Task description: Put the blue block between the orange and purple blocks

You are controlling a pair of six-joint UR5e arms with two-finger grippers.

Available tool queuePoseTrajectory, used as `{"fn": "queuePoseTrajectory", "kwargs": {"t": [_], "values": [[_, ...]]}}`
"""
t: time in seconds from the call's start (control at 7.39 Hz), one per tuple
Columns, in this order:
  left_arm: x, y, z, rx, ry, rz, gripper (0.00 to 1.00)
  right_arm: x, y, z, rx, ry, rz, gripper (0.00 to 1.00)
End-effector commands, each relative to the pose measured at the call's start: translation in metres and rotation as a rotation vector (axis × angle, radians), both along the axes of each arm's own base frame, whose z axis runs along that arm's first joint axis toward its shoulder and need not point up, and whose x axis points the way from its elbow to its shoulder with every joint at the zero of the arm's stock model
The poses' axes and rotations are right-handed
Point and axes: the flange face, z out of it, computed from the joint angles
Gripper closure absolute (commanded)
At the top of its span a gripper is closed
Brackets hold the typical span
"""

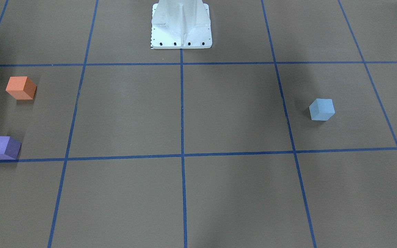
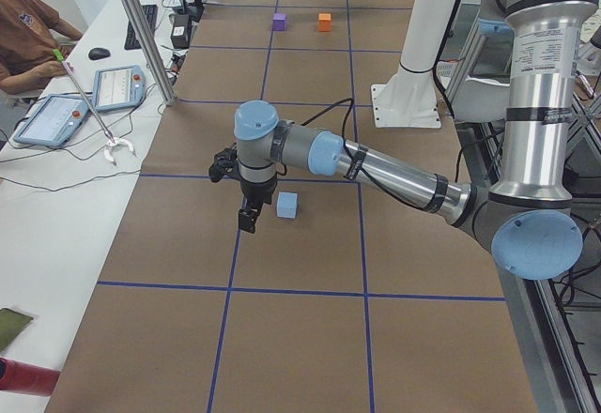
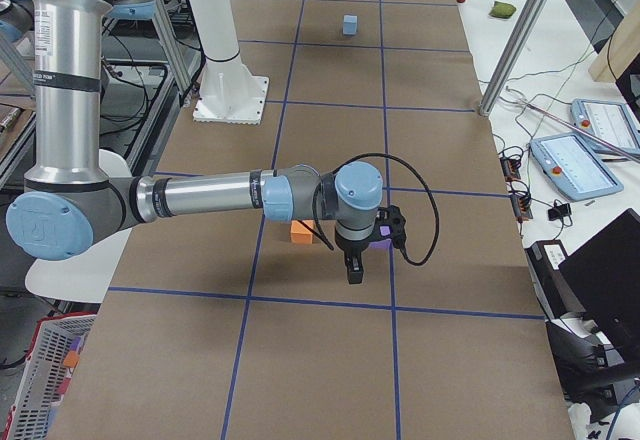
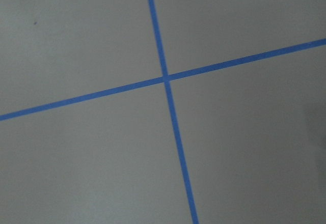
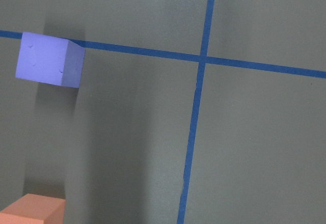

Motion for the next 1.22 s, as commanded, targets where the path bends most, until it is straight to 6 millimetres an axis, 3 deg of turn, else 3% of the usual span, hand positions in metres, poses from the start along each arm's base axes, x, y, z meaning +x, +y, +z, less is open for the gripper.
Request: {"fn": "queuePoseTrajectory", "kwargs": {"t": [0.0,0.27,0.68,0.95,1.08], "values": [[0.091,0.002,-0.022,-0.116,0.06,-0.073,0.0,-0.014,-0.007,-0.006,0.011,0.011,-0.026,0.0],[0.146,0.01,-0.024,-0.213,0.143,-0.203,0.0,-0.017,-0.024,-0.031,0.058,0.007,-0.024,0.0],[0.239,0.028,0.01,-0.239,0.119,-0.3,0.0,-0.017,-0.022,-0.03,0.055,-0.002,-0.024,0.0],[0.257,0.034,0.03,-0.245,0.08,-0.277,0.0,-0.017,-0.024,-0.035,0.065,-0.004,-0.024,0.0],[0.256,0.037,0.034,-0.248,0.074,-0.274,0.0,-0.017,-0.026,-0.037,0.07,-0.004,-0.024,0.0]]}}
